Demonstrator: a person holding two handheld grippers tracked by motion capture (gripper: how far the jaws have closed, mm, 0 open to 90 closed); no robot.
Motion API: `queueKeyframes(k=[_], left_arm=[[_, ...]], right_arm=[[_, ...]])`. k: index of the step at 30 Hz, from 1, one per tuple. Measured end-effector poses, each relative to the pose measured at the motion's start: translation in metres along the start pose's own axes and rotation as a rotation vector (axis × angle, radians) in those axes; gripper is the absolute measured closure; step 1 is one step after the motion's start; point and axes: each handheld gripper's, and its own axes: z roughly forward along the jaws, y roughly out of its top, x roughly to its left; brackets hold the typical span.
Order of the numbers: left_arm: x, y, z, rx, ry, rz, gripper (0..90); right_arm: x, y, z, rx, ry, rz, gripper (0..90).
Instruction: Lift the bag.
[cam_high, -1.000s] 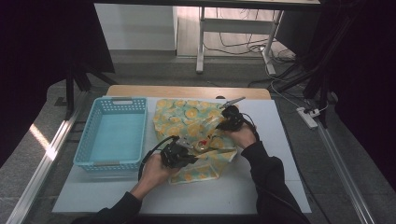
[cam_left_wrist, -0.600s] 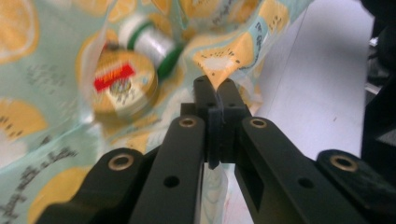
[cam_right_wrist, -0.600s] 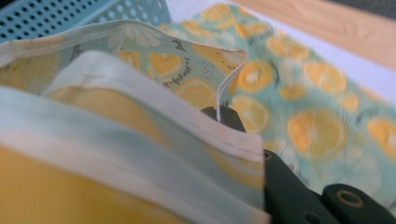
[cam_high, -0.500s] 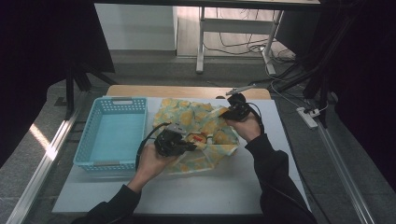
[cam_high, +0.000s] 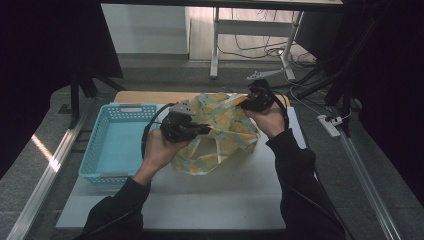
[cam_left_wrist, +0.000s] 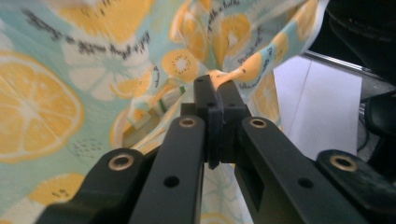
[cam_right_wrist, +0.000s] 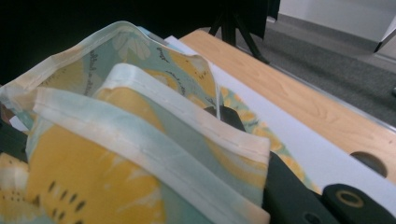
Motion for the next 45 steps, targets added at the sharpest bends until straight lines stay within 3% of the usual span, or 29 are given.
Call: queueKeyframes(k=[7, 20, 23, 29, 34, 39, 45], left_arm=[[0.006, 0.027, -0.019, -0.059, 0.023, 0.015, 90.0], [0.003, 0.072, -0.051, -0.137, 0.063, 0.065, 90.0], [0.009, 0.073, -0.046, -0.115, 0.084, 0.052, 90.0], [0.025, 0.061, -0.02, -0.029, 0.121, 0.036, 90.0], [0.035, 0.053, -0.006, -0.022, 0.096, 0.008, 90.0], [0.033, 0.055, -0.003, -0.019, 0.085, 0.008, 90.0], [0.035, 0.051, 0.004, 0.007, 0.09, -0.002, 89.9]], right_arm=[[0.002, 0.02, -0.016, -0.043, -0.012, -0.013, 89.6], [0.017, 0.064, -0.059, -0.16, -0.022, -0.056, 89.6], [0.015, 0.065, -0.058, -0.141, -0.056, -0.062, 89.6], [-0.001, 0.045, -0.035, -0.079, -0.09, -0.035, 89.4], [-0.011, 0.033, -0.022, -0.068, -0.084, -0.008, 89.2], [-0.011, 0.033, -0.02, -0.07, -0.071, 0.0, 87.7], [-0.009, 0.03, -0.015, -0.07, -0.071, 0.0, 63.6]])
